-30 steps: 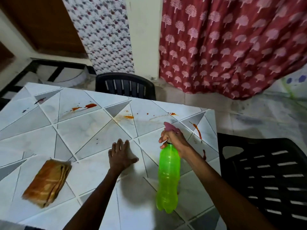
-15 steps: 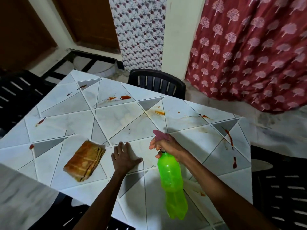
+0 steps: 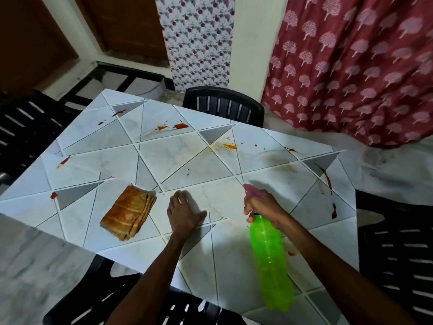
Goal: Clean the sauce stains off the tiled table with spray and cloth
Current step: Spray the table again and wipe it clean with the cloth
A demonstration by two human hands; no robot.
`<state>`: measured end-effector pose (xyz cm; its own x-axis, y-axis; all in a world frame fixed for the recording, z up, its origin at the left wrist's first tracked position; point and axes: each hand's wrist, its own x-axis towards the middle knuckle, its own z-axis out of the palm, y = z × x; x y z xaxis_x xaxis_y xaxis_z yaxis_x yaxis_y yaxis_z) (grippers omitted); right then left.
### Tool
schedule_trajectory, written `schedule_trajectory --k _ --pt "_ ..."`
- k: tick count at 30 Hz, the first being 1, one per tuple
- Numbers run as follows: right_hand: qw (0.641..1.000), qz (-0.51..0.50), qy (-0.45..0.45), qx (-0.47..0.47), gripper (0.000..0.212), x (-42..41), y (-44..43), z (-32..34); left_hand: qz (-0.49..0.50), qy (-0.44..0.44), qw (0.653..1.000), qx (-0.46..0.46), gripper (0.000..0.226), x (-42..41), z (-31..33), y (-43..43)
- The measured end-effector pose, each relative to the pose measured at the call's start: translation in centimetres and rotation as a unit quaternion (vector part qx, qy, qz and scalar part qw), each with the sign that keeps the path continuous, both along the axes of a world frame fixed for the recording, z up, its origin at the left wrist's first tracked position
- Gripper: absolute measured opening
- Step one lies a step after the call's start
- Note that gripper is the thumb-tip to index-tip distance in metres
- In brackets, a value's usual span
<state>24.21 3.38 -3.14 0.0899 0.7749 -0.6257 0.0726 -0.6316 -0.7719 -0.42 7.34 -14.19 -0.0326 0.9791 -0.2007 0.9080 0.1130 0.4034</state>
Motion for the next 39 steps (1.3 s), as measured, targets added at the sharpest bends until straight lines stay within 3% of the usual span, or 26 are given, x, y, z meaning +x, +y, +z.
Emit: schedule_trajectory --k 7,11,18,20,26,31,35,39 --pt "0.978 -0.208 0.005 0.015 0.043 6.2 -5.5 0.5 -0.108 -0.009 0.994 -0.002 0.090 5.5 1.0 -0.6" --pt "0.958 -0.284 0.025 0.022 0.064 10.0 -9.6 0.8 -0.182 -0.014 0.983 -0.012 0.088 9.6 1.6 -2.0" --pt "0.902 -0.425 0.053 0.055 0.038 15.2 -16.6 1.0 -0.233 -0.015 0.972 -0.007 0.088 15.7 2.4 -6.5" --pt "0.891 -0.445 0.075 0.046 0.042 16.5 -18.4 0.8 -0.249 -0.004 0.968 -0.017 0.093 16.7 2.0 -7.7" --pt "0.908 -0.401 0.106 0.065 0.034 17.3 -21.8 1.0 -0.243 0.002 0.970 -0.017 0.090 17.7 0.8 -12.5" --pt "0.941 -0.327 0.082 0.030 0.060 15.3 -22.7 -0.2 -0.196 0.037 0.980 -0.003 0.070 16.3 0.3 -16.1" --pt "0.962 -0.247 0.104 0.050 0.042 11.9 -22.2 0.6 -0.186 0.039 0.982 0.000 0.083 12.6 0.0 -18.2" --pt "0.977 -0.189 0.088 0.037 0.039 7.9 -20.6 0.5 -0.157 0.060 0.986 0.018 0.086 8.5 -0.3 -18.6"
